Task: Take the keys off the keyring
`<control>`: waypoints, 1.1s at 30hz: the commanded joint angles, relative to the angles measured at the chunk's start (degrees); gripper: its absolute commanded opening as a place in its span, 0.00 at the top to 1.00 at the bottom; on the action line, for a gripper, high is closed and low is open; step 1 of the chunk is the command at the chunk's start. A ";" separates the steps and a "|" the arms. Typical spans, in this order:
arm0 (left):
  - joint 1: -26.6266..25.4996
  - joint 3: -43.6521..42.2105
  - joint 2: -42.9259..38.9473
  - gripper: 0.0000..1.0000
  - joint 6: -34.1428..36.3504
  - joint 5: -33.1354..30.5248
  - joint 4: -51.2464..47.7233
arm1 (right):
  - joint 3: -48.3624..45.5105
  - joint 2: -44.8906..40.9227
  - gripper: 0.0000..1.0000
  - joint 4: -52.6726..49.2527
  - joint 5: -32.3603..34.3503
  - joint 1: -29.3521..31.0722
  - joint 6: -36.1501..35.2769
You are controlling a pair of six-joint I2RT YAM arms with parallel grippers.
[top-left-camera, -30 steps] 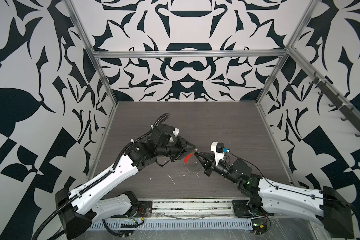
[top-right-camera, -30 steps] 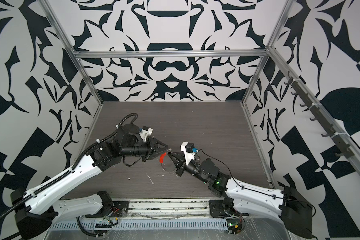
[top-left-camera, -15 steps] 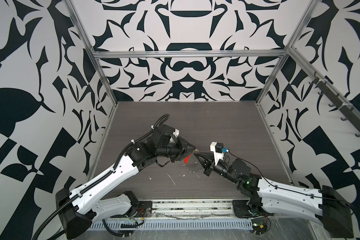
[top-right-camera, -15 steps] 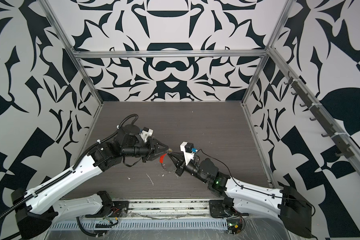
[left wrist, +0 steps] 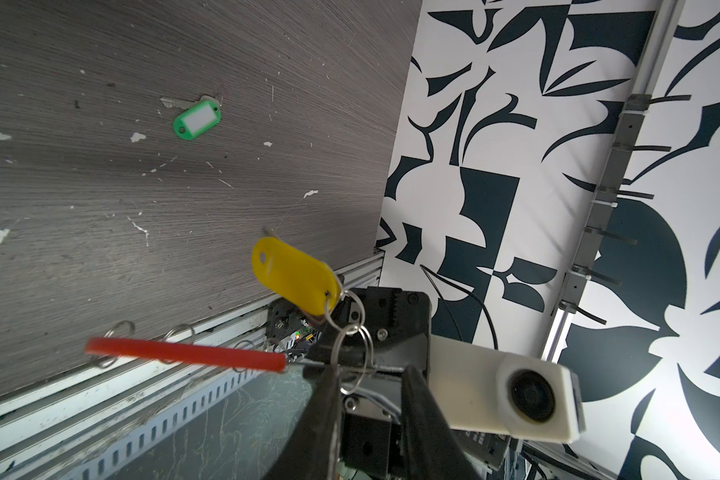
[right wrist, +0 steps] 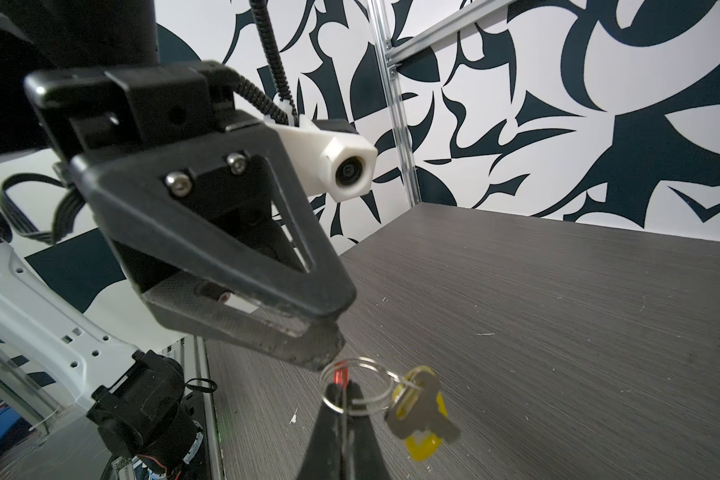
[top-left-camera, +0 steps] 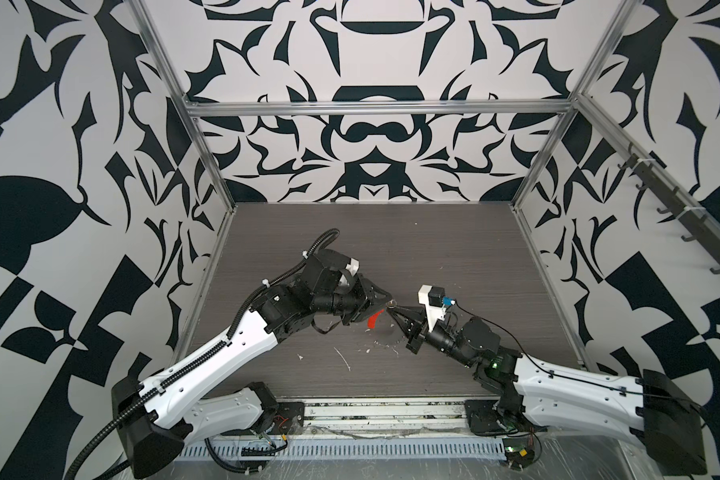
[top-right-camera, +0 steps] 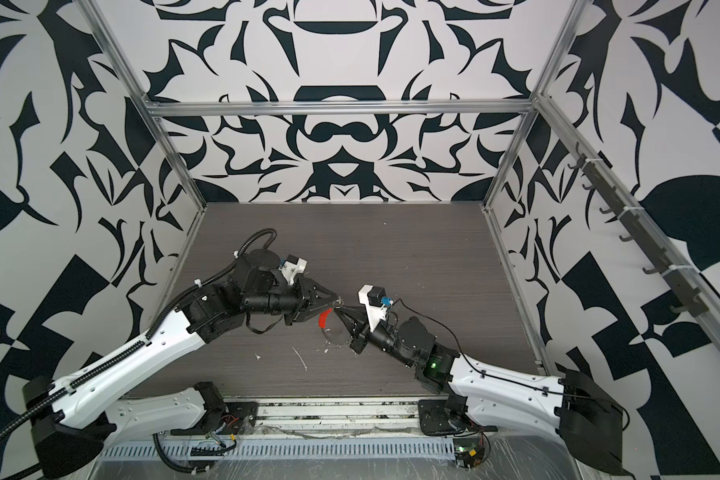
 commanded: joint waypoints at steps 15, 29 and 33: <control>0.21 -2.90 -1.06 0.68 -1.15 0.77 1.61 | 3.41 0.38 1.00 3.64 -0.62 0.61 -0.77; 0.21 -1.00 0.97 0.81 0.34 2.00 1.47 | 3.81 1.49 1.00 3.47 -0.42 1.99 -1.20; 0.26 -0.87 0.79 0.84 0.52 2.09 0.35 | 3.96 1.17 1.00 2.35 -0.27 2.17 -2.04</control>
